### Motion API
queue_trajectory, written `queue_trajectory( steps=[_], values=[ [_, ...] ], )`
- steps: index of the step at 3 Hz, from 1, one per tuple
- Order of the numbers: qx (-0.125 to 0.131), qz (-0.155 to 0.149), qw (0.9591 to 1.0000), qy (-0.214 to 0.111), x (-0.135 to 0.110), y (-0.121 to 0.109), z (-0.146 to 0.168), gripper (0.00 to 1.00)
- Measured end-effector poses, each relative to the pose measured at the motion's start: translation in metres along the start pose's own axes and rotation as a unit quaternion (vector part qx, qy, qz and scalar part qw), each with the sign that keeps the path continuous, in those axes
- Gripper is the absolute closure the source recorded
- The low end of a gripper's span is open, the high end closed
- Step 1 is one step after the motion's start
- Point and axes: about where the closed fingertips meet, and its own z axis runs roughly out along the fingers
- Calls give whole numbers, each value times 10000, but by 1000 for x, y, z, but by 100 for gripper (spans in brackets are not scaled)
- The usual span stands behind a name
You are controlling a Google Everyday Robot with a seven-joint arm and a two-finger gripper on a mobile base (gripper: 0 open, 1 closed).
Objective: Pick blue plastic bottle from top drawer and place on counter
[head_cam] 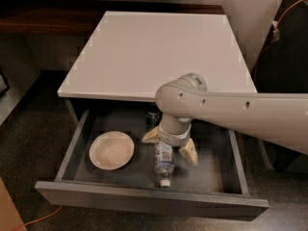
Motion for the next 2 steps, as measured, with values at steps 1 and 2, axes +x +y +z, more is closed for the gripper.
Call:
queue_trajectory(
  steps=[1,2],
  values=[
    [-36,38,10000,-5,10,-2,14,16],
    [-16,159,9998,-69,10,-5,21,38]
  ],
)
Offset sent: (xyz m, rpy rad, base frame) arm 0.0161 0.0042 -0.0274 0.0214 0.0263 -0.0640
